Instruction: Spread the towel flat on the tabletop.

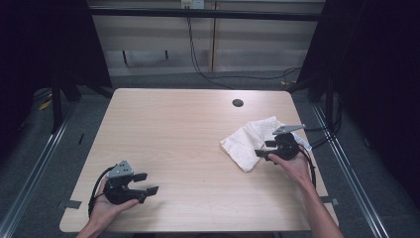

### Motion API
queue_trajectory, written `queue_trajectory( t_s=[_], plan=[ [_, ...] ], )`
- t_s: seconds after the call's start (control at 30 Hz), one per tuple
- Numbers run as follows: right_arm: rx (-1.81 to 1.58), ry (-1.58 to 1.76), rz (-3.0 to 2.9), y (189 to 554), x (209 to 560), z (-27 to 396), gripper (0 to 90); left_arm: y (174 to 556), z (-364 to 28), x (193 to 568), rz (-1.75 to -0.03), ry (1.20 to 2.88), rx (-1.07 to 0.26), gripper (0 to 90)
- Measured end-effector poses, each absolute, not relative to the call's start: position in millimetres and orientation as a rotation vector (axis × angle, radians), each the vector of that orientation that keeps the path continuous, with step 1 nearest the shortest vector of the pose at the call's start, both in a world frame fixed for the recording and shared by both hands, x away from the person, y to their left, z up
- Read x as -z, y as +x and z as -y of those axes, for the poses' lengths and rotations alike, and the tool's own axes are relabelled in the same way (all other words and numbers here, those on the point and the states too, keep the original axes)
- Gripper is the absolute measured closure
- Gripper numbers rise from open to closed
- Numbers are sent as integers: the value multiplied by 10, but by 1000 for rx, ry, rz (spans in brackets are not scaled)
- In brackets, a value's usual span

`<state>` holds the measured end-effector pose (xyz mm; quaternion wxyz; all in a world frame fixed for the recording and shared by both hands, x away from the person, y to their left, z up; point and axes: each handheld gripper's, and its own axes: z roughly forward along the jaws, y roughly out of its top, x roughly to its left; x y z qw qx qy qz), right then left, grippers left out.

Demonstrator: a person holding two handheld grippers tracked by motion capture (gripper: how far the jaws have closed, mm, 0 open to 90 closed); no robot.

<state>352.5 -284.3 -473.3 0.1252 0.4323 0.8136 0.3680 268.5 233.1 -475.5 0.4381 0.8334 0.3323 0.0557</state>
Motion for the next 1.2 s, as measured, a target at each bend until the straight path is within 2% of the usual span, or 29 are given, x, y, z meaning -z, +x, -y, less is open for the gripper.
queue_trajectory(
  t_s=[0.23, 0.47, 0.57, 0.63, 0.7, 1.2],
  plan=[
    [-1029, 1282, -2402, 3667, 4849, 2863, 386, 2683, -2314, 4758, -820, 2083, -146, 301],
    [-922, 1229, -2422, 3706, 4987, 2761, 488, 2675, -2338, 4730, -830, 2065, -176, 324],
    [-922, 1243, -2404, 3693, 4986, 2765, 591, 2672, -2330, 4727, -828, 2062, -171, 325],
    [-927, 1228, -2418, 3687, 4978, 2755, 732, 2675, -2325, 4734, -828, 2066, -167, 325],
    [-917, 1215, -2447, 3684, 4962, 2732, 800, 2677, -2314, 4741, -826, 2078, -166, 326],
    [-961, 1223, -2492, 3573, 4955, 2622, 833, 2665, -2317, 4719, -819, 2060, -169, 340]
  ],
)
